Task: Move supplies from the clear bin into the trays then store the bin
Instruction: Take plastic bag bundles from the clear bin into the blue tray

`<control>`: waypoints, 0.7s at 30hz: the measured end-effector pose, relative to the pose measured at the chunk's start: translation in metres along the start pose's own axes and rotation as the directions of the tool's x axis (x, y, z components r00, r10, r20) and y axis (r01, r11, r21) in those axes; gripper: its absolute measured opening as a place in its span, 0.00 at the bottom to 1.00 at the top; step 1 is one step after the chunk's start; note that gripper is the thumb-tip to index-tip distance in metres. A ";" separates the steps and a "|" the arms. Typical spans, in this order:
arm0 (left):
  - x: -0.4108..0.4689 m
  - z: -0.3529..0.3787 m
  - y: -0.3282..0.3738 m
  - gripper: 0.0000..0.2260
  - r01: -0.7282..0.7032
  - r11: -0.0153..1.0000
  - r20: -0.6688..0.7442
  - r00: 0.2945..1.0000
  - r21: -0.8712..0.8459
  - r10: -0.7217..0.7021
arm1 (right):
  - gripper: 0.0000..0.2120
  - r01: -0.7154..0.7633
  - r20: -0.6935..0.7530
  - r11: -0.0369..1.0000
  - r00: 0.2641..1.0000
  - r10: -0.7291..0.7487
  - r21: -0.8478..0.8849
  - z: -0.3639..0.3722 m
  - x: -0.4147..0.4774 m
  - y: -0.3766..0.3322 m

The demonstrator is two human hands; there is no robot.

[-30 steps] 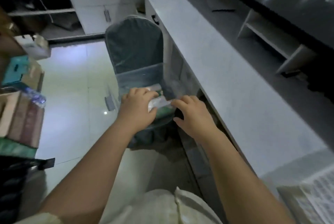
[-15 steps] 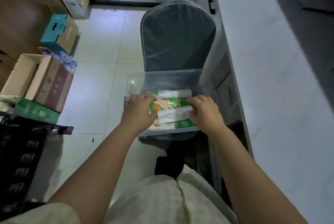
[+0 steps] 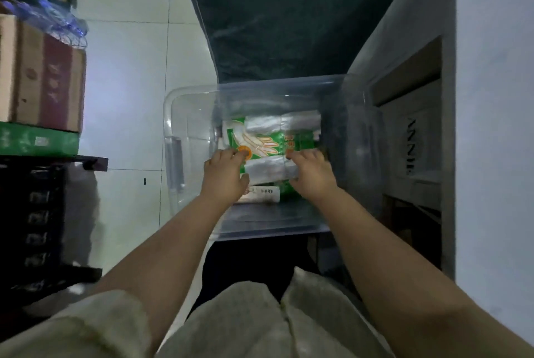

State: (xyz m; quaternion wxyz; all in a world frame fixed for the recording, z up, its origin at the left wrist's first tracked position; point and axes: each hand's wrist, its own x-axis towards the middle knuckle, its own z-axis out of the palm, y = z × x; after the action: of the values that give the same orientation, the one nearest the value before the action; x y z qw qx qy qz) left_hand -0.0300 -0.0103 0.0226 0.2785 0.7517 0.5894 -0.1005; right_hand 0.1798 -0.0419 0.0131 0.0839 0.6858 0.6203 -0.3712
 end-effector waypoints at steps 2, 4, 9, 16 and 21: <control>0.040 0.014 -0.001 0.23 -0.033 0.999 0.005 0.999 0.022 0.033 | 0.33 -0.052 0.140 0.999 0.989 0.050 0.013 0.017 0.034 0.010; 0.077 0.028 -0.001 0.22 -0.073 0.996 -0.001 0.997 0.049 0.073 | 0.34 -0.056 0.201 0.998 0.978 0.063 -0.039 0.036 0.062 0.016; 0.143 0.060 0.010 0.24 -0.220 0.972 -0.053 0.973 0.083 0.225 | 0.20 -0.015 0.034 0.990 0.999 0.020 -0.139 0.076 0.104 0.022; 0.171 0.098 0.006 0.20 -0.228 0.970 -0.079 0.969 0.087 0.235 | 0.13 -0.007 -0.046 0.979 0.999 -0.002 -0.204 0.100 0.118 0.031; 0.170 0.100 0.019 0.22 -0.127 0.992 -0.026 0.992 -0.002 0.127 | 0.11 0.059 -0.016 0.987 0.998 -0.062 -0.151 0.099 0.108 0.037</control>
State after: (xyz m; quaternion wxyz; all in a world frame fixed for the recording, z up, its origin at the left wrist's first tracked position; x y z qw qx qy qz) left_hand 0.0536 0.0739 -0.1359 0.2780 0.7884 0.5441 -0.0719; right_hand 0.1685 -0.0216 -0.1363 0.1177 0.6621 0.6680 -0.3187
